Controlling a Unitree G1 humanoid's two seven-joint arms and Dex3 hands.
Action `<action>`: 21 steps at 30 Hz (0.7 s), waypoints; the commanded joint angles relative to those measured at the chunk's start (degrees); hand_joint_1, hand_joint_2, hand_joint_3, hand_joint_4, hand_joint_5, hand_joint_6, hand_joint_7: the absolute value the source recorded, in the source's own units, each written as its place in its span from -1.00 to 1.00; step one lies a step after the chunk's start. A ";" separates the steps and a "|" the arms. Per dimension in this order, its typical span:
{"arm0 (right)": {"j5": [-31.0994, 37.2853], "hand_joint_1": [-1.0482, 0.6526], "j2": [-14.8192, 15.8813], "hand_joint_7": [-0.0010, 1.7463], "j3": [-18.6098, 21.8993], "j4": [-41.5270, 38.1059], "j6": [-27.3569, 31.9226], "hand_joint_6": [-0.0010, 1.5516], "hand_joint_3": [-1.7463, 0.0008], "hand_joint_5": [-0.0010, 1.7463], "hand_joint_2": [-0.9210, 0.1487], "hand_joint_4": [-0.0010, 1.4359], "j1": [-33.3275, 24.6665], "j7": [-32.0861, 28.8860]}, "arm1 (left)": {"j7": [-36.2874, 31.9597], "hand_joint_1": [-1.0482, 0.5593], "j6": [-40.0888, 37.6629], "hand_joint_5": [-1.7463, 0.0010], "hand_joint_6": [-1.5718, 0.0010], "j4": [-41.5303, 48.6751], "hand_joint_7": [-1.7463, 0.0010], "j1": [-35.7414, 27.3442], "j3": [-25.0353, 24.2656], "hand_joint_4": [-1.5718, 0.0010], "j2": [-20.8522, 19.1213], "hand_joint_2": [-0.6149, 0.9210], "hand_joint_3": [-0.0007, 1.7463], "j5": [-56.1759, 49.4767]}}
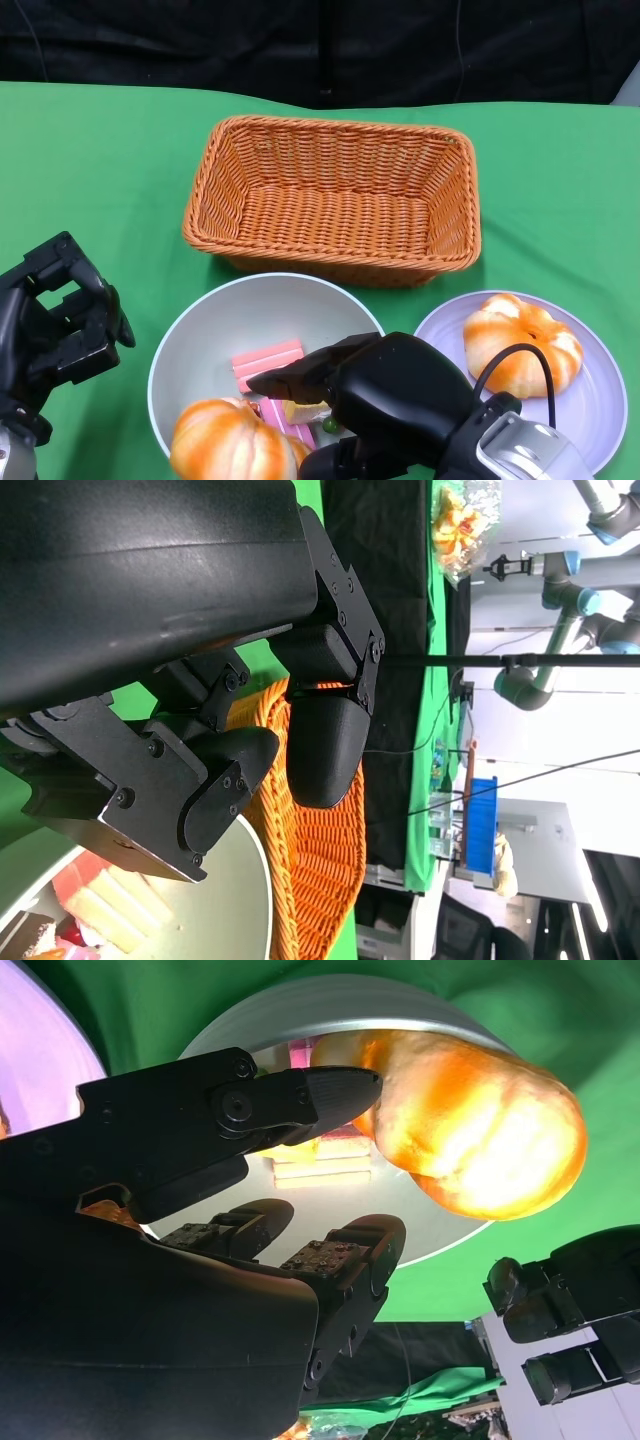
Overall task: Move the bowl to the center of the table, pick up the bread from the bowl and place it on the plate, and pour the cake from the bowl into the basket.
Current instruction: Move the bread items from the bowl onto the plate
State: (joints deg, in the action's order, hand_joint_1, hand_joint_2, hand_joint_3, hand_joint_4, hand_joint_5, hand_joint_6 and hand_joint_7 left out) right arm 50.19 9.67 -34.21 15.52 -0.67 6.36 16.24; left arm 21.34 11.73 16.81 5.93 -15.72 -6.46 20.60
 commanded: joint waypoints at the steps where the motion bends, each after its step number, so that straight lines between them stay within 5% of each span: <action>1: 0.09 -0.63 0.76 -0.99 0.04 2.08 -0.08 -0.36 0.74 -0.99 -1.00 -0.28 -1.08 0.11 | 0.04 0.34 -0.82 -1.00 0.01 -1.94 -0.99 -0.47 -0.31 -0.22 -0.62 0.45 0.53 0.83; 21: 4.16 -0.69 0.05 -1.00 -2.45 11.17 4.77 -0.41 0.72 -1.00 -1.00 -0.38 -3.85 10.47 | -2.22 0.31 -6.49 -1.00 -0.02 -9.84 -0.97 -2.72 -0.71 -0.21 -1.62 0.41 0.54 0.28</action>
State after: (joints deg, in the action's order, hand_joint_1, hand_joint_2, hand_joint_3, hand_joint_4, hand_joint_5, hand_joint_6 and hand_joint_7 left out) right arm 54.15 9.66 -36.37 25.81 3.59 2.59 25.70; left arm 19.91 5.91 7.72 3.45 -15.85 -6.98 20.95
